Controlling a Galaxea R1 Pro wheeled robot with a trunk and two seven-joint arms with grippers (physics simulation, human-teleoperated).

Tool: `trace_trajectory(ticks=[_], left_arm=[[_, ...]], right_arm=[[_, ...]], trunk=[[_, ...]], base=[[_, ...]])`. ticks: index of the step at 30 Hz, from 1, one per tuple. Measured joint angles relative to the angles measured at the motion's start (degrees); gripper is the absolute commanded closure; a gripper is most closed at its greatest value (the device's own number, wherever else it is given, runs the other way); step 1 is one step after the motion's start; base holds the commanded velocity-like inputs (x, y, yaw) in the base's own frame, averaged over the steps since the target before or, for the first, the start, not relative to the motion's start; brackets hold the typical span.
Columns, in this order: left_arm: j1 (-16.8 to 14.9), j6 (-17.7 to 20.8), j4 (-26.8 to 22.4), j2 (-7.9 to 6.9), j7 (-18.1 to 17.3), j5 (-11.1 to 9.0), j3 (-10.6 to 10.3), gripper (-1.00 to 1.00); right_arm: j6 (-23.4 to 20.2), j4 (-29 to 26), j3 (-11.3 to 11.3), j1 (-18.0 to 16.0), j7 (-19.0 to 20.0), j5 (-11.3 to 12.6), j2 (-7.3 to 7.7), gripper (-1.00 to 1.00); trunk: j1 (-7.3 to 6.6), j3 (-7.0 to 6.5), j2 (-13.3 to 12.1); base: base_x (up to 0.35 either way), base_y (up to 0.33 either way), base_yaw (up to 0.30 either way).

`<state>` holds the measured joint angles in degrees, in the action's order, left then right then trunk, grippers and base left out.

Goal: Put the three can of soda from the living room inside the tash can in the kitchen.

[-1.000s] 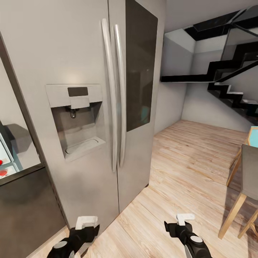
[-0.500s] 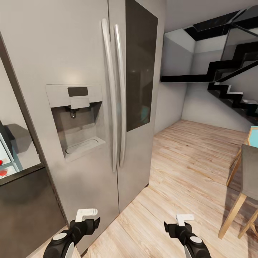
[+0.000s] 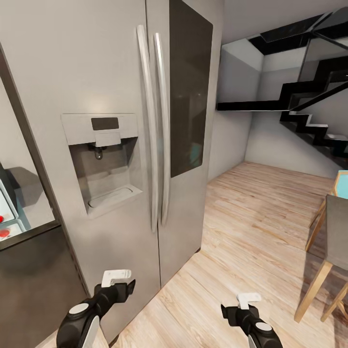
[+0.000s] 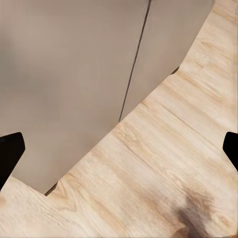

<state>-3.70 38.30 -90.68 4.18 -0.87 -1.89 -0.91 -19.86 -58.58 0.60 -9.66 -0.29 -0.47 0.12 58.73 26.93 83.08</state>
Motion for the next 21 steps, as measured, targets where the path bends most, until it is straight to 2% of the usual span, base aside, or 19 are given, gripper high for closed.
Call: trace_trajectory(ticks=[13,17,21], left_arm=[[0.3,-0.3,0.0,-0.05,0.1,-0.3,-0.4,-1.0],[0.2,-0.3,0.0,-0.02,0.1,-0.7,-0.4,-1.0],[0.2,-0.3,0.0,-0.04,0.3,-2.1,-0.4,-1.0]], right_arm=[[-0.1,0.1,1.5,0.0,0.0,0.0,-0.04,-1.0],[-0.1,0.1,1.6,0.0,0.0,0.1,-0.03,-1.0],[-0.2,0.1,1.5,0.0,0.0,0.2,-0.02,-1.0]], trunk=[[0.0,0.0,0.0],[0.87,0.71,1.6],[1.75,1.43,3.2]], base=[[0.0,0.0,0.0],[0.0,0.0,0.0],[0.0,0.0,0.0]])
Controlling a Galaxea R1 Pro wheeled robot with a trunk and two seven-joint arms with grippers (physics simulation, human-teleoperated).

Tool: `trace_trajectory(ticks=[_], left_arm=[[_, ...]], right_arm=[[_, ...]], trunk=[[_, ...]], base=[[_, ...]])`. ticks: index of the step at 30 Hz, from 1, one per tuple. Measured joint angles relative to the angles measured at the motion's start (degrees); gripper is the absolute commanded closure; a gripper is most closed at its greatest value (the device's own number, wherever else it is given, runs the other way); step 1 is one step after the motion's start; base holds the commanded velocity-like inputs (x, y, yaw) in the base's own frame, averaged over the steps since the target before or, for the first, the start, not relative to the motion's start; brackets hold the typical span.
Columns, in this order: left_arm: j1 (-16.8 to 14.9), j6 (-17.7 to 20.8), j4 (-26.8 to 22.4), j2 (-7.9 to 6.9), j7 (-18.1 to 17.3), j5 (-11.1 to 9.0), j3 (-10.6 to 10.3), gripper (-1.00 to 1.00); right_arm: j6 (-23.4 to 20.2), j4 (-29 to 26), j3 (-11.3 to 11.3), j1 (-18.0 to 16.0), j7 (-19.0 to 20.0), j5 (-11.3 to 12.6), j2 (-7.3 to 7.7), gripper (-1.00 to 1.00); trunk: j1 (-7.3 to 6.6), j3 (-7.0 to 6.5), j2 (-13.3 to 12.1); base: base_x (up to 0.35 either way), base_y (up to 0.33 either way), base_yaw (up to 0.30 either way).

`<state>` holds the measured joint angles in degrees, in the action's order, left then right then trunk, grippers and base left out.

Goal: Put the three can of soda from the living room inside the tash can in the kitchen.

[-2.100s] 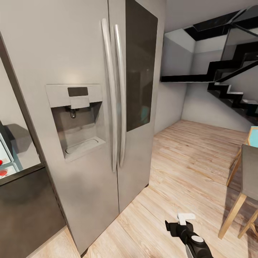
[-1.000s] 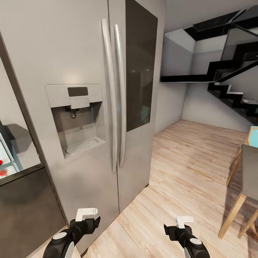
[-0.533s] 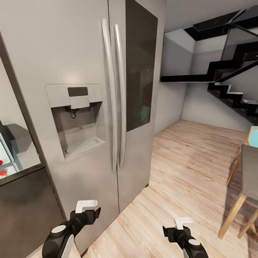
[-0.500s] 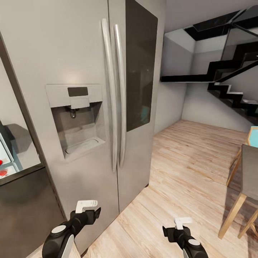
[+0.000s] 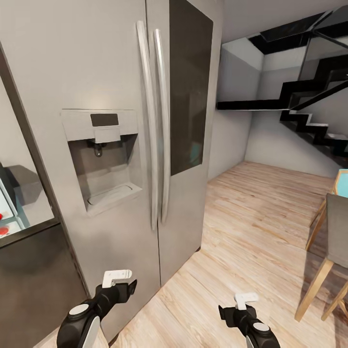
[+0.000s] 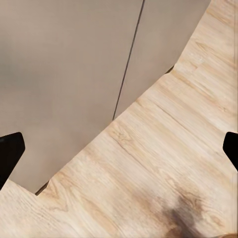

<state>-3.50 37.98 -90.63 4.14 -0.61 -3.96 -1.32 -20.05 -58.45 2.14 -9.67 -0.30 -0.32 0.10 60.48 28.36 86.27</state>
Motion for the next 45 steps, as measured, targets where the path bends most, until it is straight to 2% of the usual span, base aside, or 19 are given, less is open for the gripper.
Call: trace_trajectory(ticks=[8,12,13,15,25,28,32,41,45], left_arm=[[-0.1,0.0,0.3,0.02,0.2,-0.7,0.0,-1.0],[-0.1,0.0,0.4,0.04,0.3,-0.6,0.0,-1.0],[-0.1,0.0,0.4,0.05,0.3,-0.6,0.0,-1.0],[-0.2,-0.1,0.6,0.06,0.4,-0.6,0.0,-1.0],[-0.3,-0.1,1.5,0.08,0.4,-0.8,0.0,-1.0],[-0.3,-0.1,1.6,0.08,0.4,-0.8,0.0,-1.0],[-0.3,-0.1,1.6,0.08,0.4,-0.8,0.0,-1.0],[-0.3,-0.1,1.7,0.08,0.4,-0.8,0.0,-1.0],[-0.3,-0.1,1.7,0.08,0.4,-0.7,0.0,-1.0]], right_arm=[[-0.8,0.5,-0.3,0.0,0.1,0.1,-0.01,-1.0],[-1.0,4.2,-0.5,0.0,0.1,0.2,-0.01,-1.0],[-1.0,7.4,-0.6,-0.2,0.0,0.2,-0.01,-1.0],[-1.0,10.4,-0.5,-0.4,0.0,0.2,-0.09,-1.0],[-1.1,18.2,-0.5,-1.7,-0.3,0.2,-0.55,-1.0],[-1.8,20.3,-0.4,-2.6,-2.5,0.1,-0.93,-1.0],[-2.6,21.7,-0.3,-3.2,-5.1,0.1,-1.35,-1.0],[-2.9,22.4,-0.1,-3.5,-6.5,0.0,-2.03,-1.0],[-2.8,22.4,-0.1,-3.5,-6.4,0.0,-2.09,-1.0]], trunk=[[1.76,1.44,3.2],[2.64,2.16,4.8],[2.86,2.34,5.2],[3.3,2.7,6.0],[5.49,4.49,10.0],[6.15,5.03,11.2],[7.03,5.74,12.8],[9.01,7.36,16.4],[9.01,7.37,16.5]], base=[[0.0,0.0,0.0],[0.0,0.0,0.0],[0.0,0.0,0.0],[0.0,0.0,0.0],[0.0,0.0,0.0],[0.0,0.0,0.0],[0.0,0.0,0.0],[0.0,0.0,0.0],[0.0,0.0,0.0]])
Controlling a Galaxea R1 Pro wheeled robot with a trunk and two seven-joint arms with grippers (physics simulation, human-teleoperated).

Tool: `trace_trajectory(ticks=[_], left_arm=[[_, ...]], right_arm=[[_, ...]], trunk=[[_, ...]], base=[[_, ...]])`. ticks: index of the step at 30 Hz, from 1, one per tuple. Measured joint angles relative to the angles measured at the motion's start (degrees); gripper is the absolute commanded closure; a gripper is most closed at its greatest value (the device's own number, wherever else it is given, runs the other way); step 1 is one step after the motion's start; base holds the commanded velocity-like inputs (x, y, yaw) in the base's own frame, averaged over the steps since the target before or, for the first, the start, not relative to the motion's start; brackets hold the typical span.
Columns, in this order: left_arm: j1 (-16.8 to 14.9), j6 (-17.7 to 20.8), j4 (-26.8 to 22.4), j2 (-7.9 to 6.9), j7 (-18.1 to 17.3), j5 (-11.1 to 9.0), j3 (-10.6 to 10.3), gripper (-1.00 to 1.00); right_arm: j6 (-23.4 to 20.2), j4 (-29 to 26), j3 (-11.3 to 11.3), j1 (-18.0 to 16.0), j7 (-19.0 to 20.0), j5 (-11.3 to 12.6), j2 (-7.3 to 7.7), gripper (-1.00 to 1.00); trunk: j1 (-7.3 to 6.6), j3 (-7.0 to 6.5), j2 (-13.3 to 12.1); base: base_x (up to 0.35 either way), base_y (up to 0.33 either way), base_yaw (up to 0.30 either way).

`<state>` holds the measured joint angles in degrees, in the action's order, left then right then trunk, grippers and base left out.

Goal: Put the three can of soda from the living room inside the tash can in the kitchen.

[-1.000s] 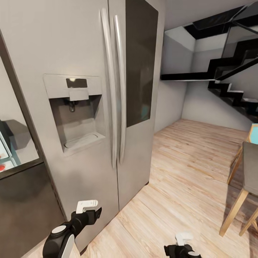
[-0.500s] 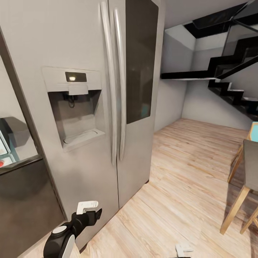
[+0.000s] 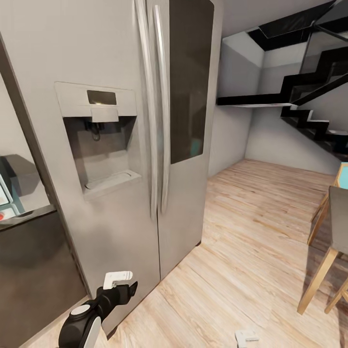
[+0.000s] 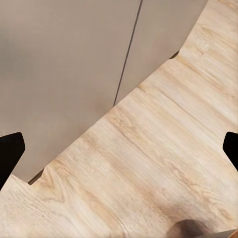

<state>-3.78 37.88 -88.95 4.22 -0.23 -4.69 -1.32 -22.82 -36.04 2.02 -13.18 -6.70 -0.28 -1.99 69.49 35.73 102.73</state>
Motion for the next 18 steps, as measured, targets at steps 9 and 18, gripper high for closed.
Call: trace_trajectory(ticks=[9,18], left_arm=[[0.0,0.0,0.0,0.0,0.0,0.1,-0.1,-1.0],[0.0,0.0,0.0,0.0,0.0,0.2,-0.9,-1.0]], right_arm=[[-0.2,0.7,0.0,0.0,-0.3,0.0,-0.25,-1.0],[-0.1,1.5,0.0,0.0,-0.4,0.0,-0.29,-1.0]], trunk=[[0.0,0.0,0.0],[0.0,0.0,0.0]], base=[[0.0,0.0,0.0],[0.0,0.0,0.0]])
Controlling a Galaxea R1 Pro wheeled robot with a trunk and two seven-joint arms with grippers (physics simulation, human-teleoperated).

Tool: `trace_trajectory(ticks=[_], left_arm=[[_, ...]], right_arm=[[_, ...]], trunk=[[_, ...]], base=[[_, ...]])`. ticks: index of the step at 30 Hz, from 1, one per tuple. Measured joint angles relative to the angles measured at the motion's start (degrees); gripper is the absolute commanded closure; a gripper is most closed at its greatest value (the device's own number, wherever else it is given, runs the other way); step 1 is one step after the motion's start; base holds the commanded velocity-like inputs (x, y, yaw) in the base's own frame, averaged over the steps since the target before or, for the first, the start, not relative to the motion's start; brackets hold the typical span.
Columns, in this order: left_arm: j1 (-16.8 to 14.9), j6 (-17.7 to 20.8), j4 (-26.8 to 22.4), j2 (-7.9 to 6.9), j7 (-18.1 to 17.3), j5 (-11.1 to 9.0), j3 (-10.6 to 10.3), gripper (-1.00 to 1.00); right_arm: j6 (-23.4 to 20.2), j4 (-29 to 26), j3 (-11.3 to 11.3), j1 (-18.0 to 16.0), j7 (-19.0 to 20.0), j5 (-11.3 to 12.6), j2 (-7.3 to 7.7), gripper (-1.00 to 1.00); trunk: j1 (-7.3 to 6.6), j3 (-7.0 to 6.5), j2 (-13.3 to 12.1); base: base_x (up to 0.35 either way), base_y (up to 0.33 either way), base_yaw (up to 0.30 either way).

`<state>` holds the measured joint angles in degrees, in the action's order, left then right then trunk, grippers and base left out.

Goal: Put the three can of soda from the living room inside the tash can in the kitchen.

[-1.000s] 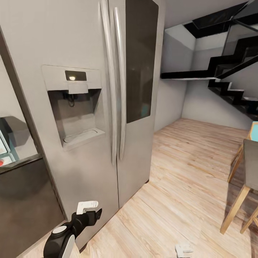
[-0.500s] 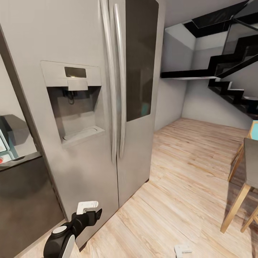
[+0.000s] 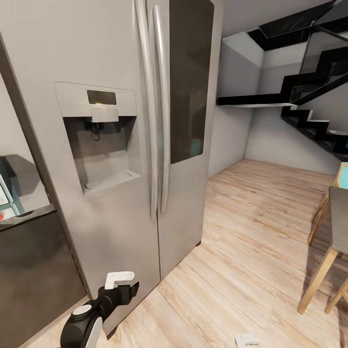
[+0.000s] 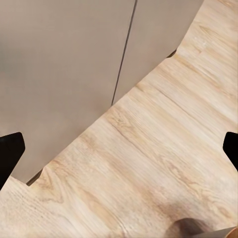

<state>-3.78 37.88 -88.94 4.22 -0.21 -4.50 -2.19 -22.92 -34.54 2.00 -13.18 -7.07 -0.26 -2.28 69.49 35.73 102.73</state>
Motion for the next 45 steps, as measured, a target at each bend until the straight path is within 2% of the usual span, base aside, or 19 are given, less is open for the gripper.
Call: trace_trajectory(ticks=[30,45], left_arm=[[0.0,-0.1,0.1,0.0,0.0,0.1,-0.3,-1.0],[0.0,-0.2,0.1,0.0,0.0,0.1,-1.2,-1.0]], right_arm=[[0.2,0.2,0.0,0.0,0.9,0.3,0.07,-1.0],[-0.2,0.2,0.0,0.0,0.9,0.4,0.08,-1.0]], trunk=[[0.0,-0.67,0.0],[0.0,0.37,0.0]], base=[[0.0,0.0,0.0],[0.0,0.0,0.0]])
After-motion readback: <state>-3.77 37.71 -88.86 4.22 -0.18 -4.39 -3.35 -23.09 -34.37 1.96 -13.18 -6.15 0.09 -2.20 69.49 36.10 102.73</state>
